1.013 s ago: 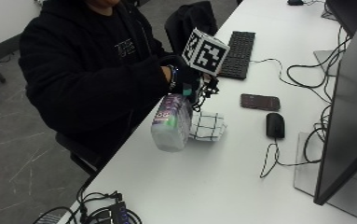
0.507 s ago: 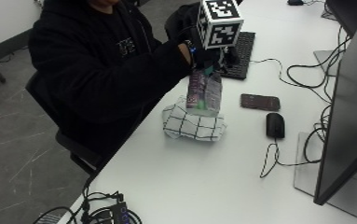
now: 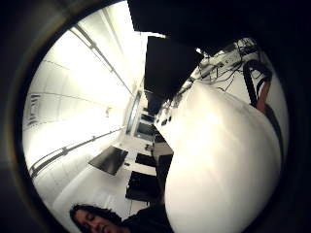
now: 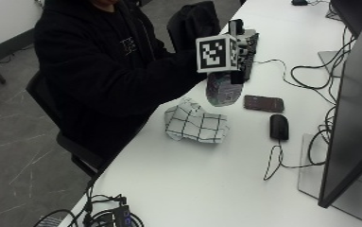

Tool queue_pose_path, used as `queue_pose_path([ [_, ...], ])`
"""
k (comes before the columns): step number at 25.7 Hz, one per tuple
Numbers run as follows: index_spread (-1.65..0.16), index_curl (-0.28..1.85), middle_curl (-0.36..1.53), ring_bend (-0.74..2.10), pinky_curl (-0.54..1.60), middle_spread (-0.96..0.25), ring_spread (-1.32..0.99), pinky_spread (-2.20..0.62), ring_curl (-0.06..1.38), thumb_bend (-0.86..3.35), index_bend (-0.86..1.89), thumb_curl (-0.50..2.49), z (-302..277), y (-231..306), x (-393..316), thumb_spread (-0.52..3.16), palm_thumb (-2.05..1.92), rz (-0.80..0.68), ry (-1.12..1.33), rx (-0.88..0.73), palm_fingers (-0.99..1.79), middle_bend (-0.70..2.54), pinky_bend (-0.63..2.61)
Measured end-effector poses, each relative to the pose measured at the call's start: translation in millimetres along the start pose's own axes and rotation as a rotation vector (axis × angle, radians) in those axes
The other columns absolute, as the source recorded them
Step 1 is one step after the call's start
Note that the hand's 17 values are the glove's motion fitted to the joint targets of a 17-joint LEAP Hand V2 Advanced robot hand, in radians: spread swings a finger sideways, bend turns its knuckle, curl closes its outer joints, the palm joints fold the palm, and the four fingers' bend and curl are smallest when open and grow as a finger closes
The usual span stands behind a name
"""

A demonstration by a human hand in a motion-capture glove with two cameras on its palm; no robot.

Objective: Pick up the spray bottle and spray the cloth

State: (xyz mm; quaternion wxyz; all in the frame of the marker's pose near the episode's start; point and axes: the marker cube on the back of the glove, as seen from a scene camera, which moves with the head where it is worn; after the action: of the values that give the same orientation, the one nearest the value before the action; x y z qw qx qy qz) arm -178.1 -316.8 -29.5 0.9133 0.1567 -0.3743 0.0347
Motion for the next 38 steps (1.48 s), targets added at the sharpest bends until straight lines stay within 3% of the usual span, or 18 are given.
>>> queue_pose_path([
  [6,-0.3,0.58,0.52,0.7,0.41,-0.24,-0.22,-0.33,0.48,-0.03,0.24,0.79,24.5,15.4,7.6,0.25,0.98,0.02,-0.056,0.196,1.36,0.51,0.49],
  [12,-0.3,0.58,0.52,0.7,0.41,-0.24,-0.22,-0.33,0.48,-0.03,0.24,0.79,47.0,29.2,26.8,0.25,0.98,0.075,-0.07,0.269,1.36,0.51,0.48],
  [34,-0.31,0.59,0.52,0.72,0.41,-0.24,-0.22,-0.33,0.48,-0.03,0.21,0.79,63.1,43.0,48.6,0.26,0.99,0.069,-0.09,0.249,1.36,0.51,0.49],
  [38,-0.31,0.59,0.52,0.7,0.42,-0.24,-0.22,-0.31,0.48,-0.05,0.2,0.79,67.9,24.2,49.5,0.27,0.96,0.1,-0.102,0.226,1.32,0.49,0.5],
])
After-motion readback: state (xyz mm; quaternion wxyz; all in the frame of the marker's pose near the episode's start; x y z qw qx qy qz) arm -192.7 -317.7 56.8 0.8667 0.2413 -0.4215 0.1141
